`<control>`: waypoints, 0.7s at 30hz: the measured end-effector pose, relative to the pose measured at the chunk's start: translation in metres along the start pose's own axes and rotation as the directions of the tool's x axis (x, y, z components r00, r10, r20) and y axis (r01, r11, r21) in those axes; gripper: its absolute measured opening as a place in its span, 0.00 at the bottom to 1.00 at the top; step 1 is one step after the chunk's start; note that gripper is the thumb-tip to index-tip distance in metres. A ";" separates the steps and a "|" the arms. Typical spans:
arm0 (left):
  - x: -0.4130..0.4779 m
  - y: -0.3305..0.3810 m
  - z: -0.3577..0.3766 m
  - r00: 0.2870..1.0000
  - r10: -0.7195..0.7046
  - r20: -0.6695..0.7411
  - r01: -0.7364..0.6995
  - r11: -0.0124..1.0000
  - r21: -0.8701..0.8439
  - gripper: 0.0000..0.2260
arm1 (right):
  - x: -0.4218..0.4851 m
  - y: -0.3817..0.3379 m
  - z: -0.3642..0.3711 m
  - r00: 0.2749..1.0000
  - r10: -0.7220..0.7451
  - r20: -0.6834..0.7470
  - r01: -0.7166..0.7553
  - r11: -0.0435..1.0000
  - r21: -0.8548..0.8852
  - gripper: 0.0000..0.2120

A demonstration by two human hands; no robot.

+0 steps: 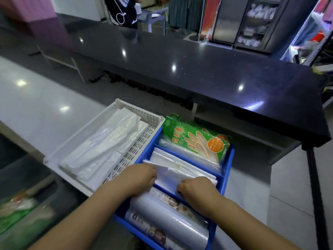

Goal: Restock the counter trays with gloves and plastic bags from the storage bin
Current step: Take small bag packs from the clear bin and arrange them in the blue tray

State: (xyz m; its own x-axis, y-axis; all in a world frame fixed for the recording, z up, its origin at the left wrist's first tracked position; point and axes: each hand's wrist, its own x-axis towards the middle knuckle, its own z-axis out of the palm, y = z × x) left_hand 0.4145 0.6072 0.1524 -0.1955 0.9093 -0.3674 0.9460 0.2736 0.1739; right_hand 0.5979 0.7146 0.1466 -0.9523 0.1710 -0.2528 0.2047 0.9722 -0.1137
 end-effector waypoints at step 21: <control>-0.253 -0.211 0.033 0.822 -0.288 -0.491 0.164 0.946 -0.279 0.10 | 0.138 -0.248 -0.066 0.946 -0.108 -0.305 0.074 0.990 -0.121 0.13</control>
State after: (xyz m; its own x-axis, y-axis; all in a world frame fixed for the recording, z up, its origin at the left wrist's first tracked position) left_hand 0.2728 0.3087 0.1785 -0.5598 0.8230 0.0967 0.7907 0.4957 0.3593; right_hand 0.4010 0.5077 0.2037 -0.9922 0.1054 0.0660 0.1046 0.9944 -0.0151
